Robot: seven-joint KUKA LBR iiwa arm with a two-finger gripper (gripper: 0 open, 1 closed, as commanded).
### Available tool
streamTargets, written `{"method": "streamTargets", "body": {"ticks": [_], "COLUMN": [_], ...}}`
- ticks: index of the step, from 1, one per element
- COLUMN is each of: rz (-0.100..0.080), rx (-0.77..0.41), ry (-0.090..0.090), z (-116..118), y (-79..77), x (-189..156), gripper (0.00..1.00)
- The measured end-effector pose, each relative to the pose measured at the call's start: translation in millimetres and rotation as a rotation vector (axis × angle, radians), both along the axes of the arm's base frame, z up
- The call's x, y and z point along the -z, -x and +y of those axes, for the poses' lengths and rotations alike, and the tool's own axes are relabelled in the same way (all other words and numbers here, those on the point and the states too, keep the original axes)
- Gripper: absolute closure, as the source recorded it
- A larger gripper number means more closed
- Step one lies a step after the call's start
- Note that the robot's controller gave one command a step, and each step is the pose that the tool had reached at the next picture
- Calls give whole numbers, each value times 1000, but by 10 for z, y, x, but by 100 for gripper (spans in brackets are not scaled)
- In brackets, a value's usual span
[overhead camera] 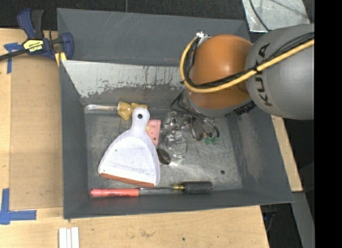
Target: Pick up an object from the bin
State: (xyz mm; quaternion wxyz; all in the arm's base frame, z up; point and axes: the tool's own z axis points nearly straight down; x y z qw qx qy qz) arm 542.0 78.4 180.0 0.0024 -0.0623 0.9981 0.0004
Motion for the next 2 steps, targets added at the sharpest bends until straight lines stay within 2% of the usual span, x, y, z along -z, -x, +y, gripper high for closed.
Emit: {"method": "streamTargets", "body": {"ticks": [1, 2], "rz": [-1, 4], "rx": [-133, -213], "ry": [1, 2], "z": [-42, -67], "y": [90, 133], "x": [69, 108], "gripper": [100, 100]}}
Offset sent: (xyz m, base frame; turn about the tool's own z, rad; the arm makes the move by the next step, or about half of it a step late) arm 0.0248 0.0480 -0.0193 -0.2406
